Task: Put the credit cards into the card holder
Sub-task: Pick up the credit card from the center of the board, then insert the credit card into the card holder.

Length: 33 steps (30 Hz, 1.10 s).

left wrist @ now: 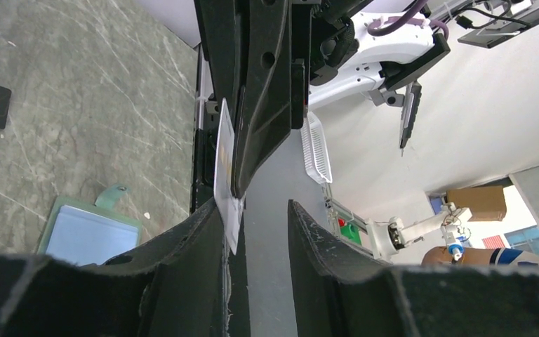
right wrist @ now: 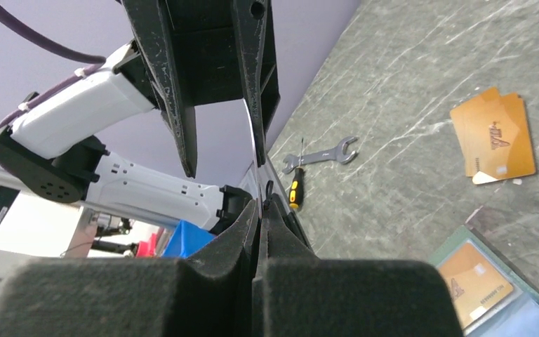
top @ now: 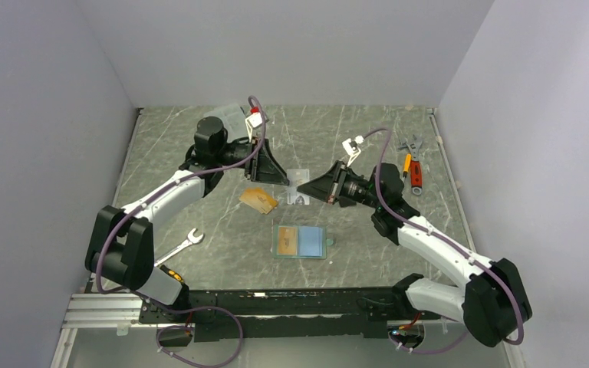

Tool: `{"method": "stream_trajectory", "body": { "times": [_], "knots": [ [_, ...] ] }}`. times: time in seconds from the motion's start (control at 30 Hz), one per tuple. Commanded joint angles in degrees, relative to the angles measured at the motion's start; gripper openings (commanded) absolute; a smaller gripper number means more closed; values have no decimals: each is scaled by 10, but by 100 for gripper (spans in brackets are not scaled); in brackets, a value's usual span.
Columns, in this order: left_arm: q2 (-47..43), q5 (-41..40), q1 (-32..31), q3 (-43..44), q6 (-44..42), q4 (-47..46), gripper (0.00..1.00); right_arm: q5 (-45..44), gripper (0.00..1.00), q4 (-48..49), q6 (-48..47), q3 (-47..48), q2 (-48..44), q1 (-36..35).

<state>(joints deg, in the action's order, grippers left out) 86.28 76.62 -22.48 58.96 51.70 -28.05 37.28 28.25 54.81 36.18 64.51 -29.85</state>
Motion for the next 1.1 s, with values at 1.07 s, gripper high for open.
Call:
{"method": "stream_trajectory", "body": {
  "times": [1.07],
  "knots": [
    [49, -686, -260, -43, -852, 546, 38, -129, 0, -250, -79, -206, -95, 43]
  ]
}}
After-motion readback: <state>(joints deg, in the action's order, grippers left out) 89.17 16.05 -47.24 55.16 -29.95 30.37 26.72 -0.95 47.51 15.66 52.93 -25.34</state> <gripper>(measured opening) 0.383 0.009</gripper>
